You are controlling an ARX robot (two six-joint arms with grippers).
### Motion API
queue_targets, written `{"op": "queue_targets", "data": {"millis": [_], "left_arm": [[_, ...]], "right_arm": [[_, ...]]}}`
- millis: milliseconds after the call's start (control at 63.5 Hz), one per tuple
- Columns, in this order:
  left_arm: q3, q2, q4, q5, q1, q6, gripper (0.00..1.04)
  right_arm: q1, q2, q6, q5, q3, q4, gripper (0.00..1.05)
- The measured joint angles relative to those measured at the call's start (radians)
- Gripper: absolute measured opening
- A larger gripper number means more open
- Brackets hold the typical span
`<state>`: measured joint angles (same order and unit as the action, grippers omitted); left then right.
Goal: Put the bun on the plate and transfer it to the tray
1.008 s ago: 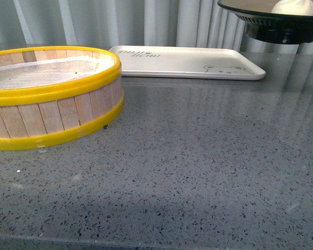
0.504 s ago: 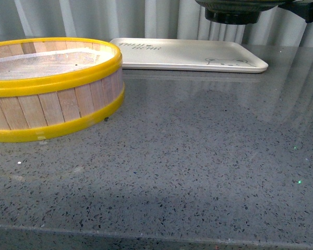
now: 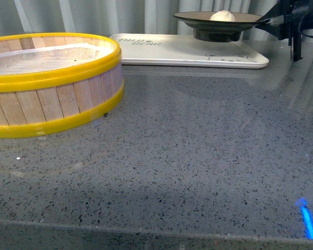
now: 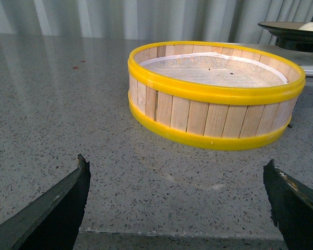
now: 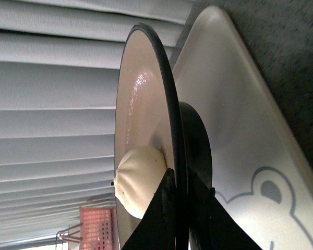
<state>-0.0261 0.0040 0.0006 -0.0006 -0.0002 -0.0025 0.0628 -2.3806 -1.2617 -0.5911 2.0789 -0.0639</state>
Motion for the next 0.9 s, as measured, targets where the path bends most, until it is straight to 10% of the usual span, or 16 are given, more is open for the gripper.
{"op": "queue_targets", "data": {"millis": [898], "left_arm": [[0.000, 0.000, 0.000, 0.000, 0.000, 0.000, 0.98]], "right_arm": [[-0.025, -0.015, 0.086, -0.023, 0.045, 0.138, 0.02]]}}
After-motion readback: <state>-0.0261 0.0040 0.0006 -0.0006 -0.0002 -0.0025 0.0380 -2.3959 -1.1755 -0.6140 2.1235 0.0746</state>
